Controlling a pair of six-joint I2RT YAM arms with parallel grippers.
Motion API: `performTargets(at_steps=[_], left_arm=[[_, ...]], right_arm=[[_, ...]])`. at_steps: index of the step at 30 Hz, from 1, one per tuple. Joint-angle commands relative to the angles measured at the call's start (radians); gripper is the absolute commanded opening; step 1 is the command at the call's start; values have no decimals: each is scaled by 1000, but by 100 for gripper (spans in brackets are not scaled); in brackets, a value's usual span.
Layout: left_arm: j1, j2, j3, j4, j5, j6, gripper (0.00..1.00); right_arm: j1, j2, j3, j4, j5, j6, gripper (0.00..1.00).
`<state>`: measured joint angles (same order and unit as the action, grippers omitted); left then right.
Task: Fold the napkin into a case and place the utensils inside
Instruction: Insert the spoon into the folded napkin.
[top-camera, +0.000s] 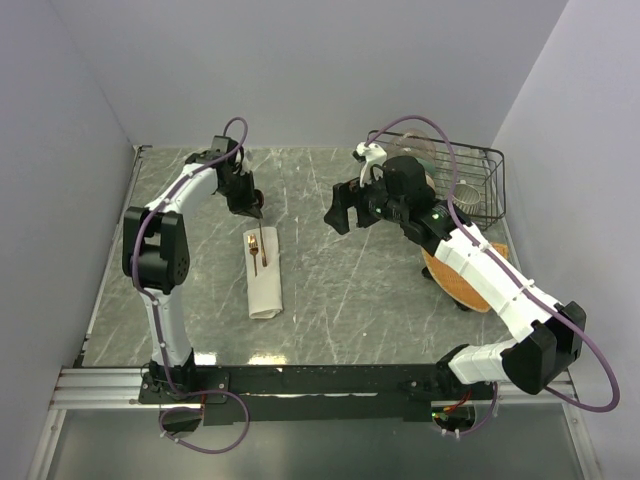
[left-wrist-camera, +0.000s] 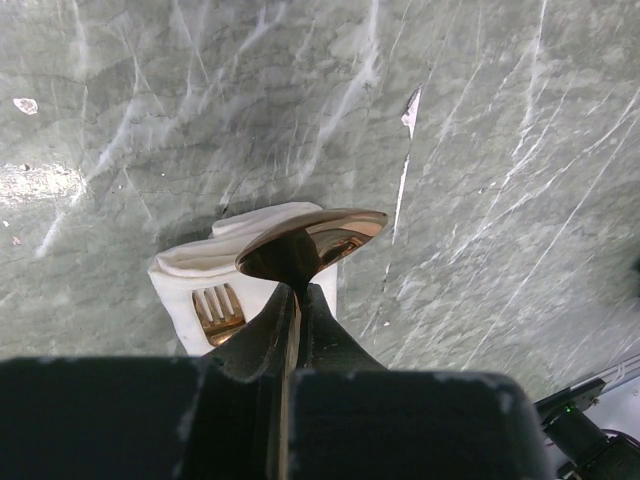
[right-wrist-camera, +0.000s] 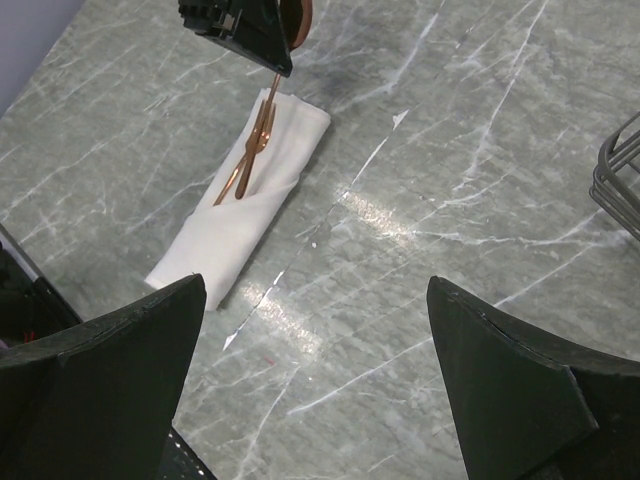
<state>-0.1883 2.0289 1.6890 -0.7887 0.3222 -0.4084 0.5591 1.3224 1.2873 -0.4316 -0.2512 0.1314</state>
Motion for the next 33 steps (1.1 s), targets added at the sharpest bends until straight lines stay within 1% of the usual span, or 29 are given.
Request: performTargets(at_steps=[1,17,25,33], left_arm=[[1,14,25,-15,3,-9,1],[-3,-32,-110,0,78,-38,1],[-43,-101,-233,23,74,-59,1],[-60,-131,-262,25,45,-78,2]], right_arm=[[-8,-8,21,19,3,-15,100],[-8,-8,7,27,-14,-3,100],[-10,-15,-8,34,-22,1,100],[-10,-22,-14,31,-25,1,100]])
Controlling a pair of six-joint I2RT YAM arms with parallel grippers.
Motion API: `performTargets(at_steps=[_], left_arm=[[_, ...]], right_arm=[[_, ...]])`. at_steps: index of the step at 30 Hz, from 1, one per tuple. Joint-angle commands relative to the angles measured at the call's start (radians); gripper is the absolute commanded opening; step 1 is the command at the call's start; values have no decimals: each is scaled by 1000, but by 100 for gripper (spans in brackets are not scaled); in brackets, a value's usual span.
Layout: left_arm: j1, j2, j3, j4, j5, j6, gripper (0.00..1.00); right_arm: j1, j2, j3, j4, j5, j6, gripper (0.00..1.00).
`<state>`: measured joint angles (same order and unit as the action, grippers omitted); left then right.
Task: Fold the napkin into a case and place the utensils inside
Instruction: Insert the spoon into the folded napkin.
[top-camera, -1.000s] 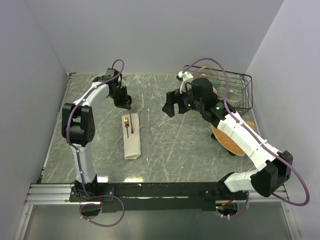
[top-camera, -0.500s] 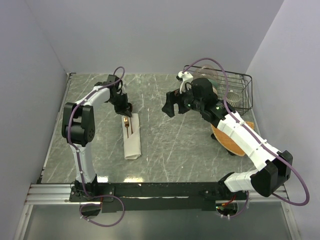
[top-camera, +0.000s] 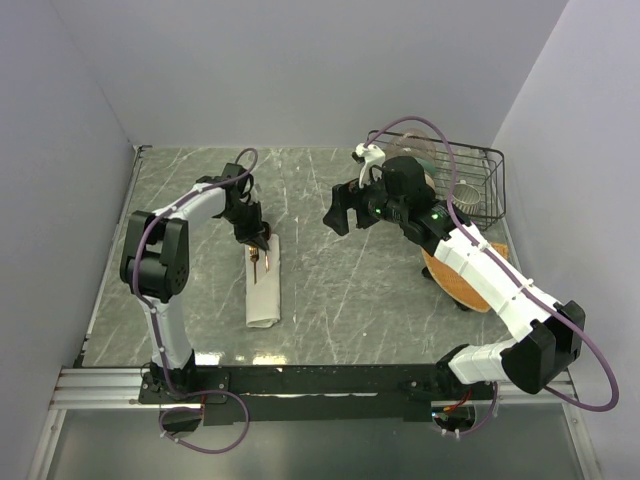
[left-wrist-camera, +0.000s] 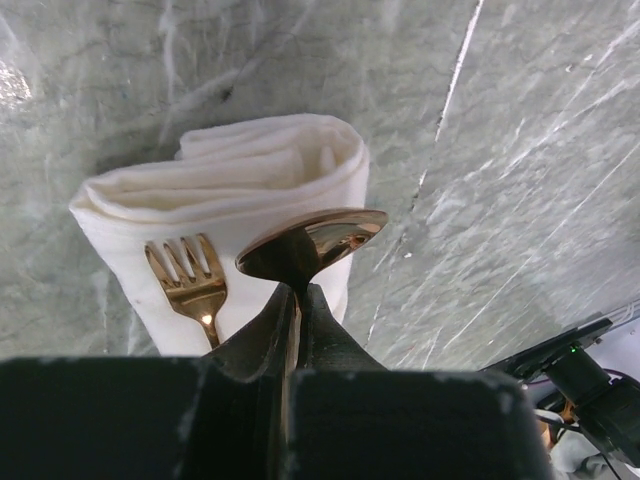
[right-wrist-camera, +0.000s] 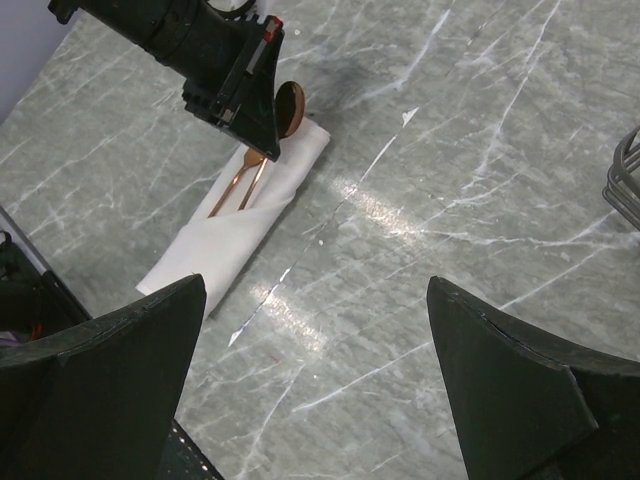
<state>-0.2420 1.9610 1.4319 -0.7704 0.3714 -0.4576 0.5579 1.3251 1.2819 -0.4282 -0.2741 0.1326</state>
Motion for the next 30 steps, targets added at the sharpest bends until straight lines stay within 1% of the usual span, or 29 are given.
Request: performTargets(at_steps=[1,5,12,20,26,30], left_arm=[[-8,-68,-8,10,-5,-29,2],[-19,-82,-7,2,-17,-21,2],[-34,-91,-70,8,1,-21,2],[-42,-100,-93,14,-5,-26,3],[-54,-99,-102,14,-11,-32,10],[-59,-100,-117,13,-19,-41,17]], right_arm=[[-7,-24,-9,29,-2,-2,100],[-7,-30,-16,29,-2,-1,100],[-7,-30,-13,28,0,-5,100],[-9,-27,-10,26,0,-7,100],[-9,-23,-4,28,-2,-7,100],[-9,-20,-1,28,-2,-8,100]])
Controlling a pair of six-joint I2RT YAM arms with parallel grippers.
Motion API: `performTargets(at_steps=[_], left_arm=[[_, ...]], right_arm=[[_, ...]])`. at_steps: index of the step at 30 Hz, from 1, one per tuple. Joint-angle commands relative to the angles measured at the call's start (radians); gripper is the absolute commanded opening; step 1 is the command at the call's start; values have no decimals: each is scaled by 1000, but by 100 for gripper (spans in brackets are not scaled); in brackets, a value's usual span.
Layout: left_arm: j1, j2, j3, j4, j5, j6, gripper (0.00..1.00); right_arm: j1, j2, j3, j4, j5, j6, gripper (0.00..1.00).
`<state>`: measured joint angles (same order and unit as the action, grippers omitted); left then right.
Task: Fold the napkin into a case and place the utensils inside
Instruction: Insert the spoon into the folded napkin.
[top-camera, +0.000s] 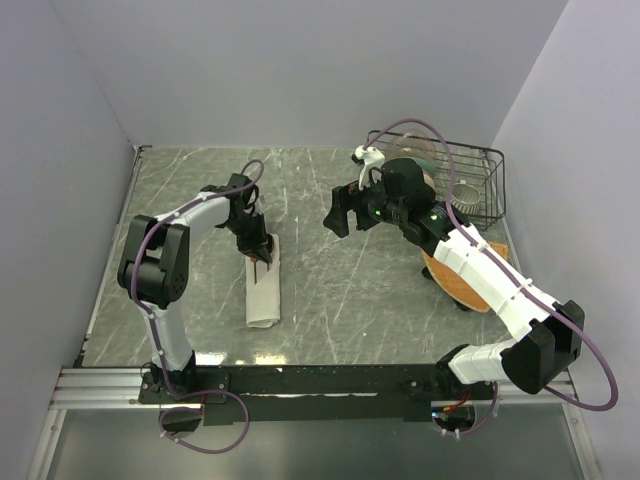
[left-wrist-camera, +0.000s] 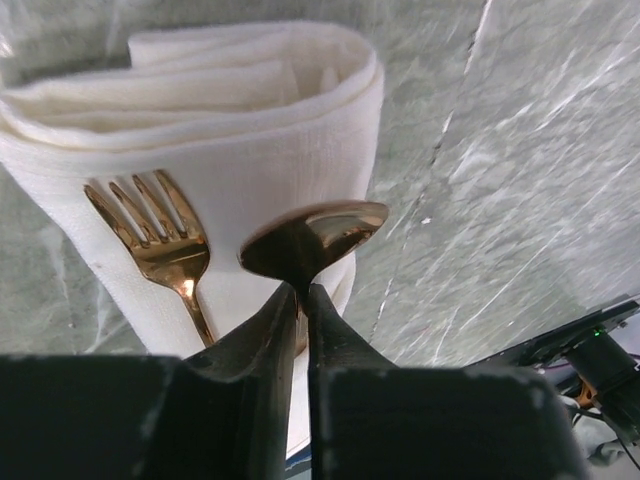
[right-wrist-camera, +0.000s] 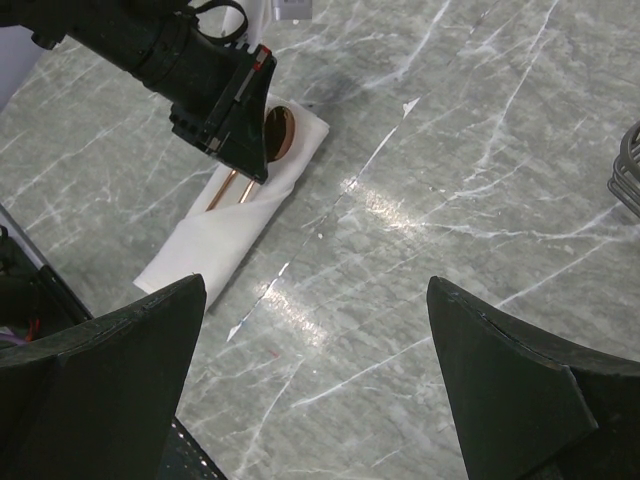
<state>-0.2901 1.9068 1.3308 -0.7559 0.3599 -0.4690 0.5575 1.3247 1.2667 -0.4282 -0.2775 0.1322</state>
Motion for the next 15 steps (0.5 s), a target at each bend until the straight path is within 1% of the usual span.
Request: performTargets(at_steps=[1,2,5,7,10,11,14,15], left_arm=[[-11,-48,-16,-3,-12,-30,17],[-9,-49,-15,-5,-25,-30,18],[-9,-55,-10,-13,-44,-26,26],[-9,-63,1,-14,-47,-22,29],[-11,-98,45,-16,-45,-8,31],[-9,-120,82,-22,-52,1,31],[-7,-187,160,-4,-82,33,36],[-7,-207,182,4,-108,46,41]], right_arm=[[-8,-19,16,26,3,-9,100],[-8,-19,14,26,4,-9,100],[-8,-15,23,23,9,-13,100],[-8,-12,31,22,14,-17,100],[-7,-2,49,17,14,-25,100],[-8,1,54,13,17,-29,100],[-10,13,89,-1,38,-48,100],[-10,18,106,-9,44,-57,100]])
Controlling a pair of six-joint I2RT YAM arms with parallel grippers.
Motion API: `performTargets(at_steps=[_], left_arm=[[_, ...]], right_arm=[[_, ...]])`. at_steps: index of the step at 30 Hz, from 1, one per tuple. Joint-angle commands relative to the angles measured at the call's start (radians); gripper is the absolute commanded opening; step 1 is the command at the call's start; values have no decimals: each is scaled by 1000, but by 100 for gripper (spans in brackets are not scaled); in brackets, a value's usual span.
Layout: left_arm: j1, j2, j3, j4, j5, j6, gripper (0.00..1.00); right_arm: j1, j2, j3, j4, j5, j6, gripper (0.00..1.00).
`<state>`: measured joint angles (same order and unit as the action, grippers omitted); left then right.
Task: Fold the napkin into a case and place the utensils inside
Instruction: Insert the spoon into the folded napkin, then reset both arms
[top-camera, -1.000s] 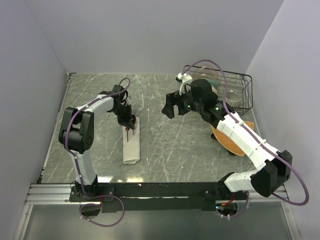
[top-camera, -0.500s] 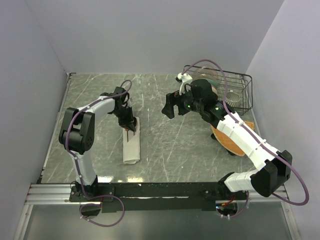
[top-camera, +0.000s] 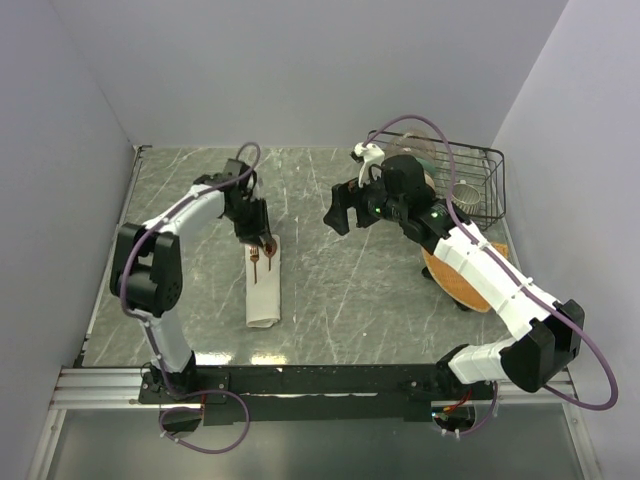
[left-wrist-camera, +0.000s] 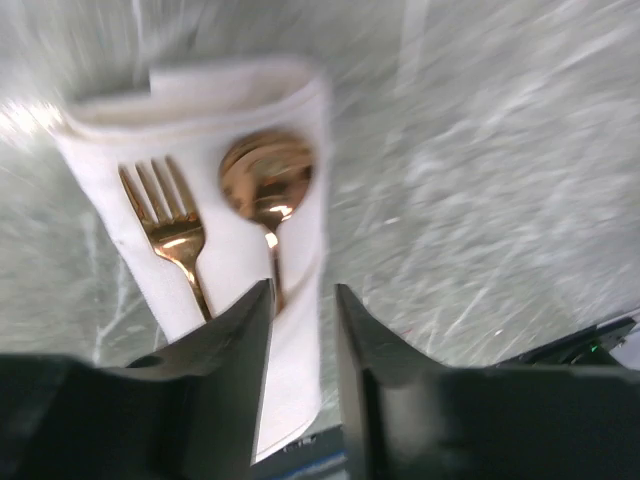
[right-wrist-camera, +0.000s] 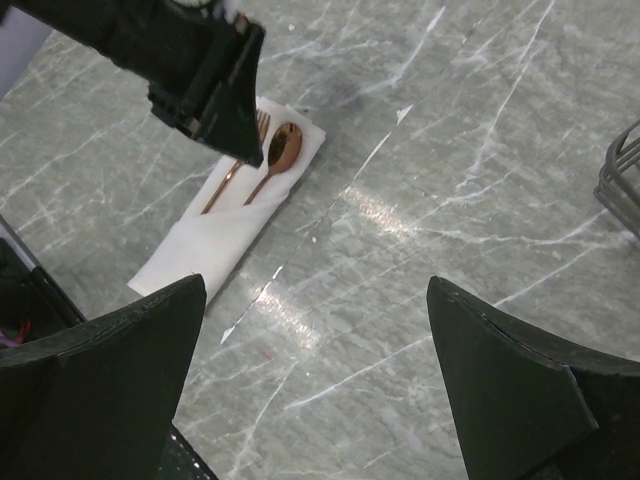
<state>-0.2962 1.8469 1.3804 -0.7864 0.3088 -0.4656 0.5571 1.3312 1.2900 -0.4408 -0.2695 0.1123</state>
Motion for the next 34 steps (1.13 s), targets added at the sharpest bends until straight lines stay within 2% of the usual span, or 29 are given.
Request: performTargets(at_steps=[1,2,3,6,8,10,14,16,19,25,30,34], left_arm=[[2,-164,155,47,-60,54,45],[15,-201,199,74,-56,94,55],[25,-219,219,93,-54,114,79],[81,-296,275,197,4,189,99],[126,-333,310,239,47,231,99],[134,-339,344,228,9,272,99],[135,-283,382,54,-46,340,99],[134,-275,338,-25,-60,344,99],[134,-339,99,59,-80,349,99],[98,-478,-179,154,-122,357,99],[51,-526,-257,208,-174,358,100],[37,-537,-233,231,-210,363,100]], right_arm=[[-13,16,92,1,50,-40,100],[-20,16,100,1,50,-42,100],[-37,16,110,-6,50,-43,100],[-75,0,135,-19,52,-34,100],[-121,-18,129,-18,64,-33,100],[-172,-52,117,-18,75,-28,100],[-250,-119,31,-19,115,-19,100],[-276,-171,-17,-22,141,-22,100],[-316,-253,-131,-39,156,-28,100],[-347,-429,-357,-76,164,-36,100],[-349,-500,-435,-84,167,-48,100],[-352,-498,-422,-70,181,-66,100]])
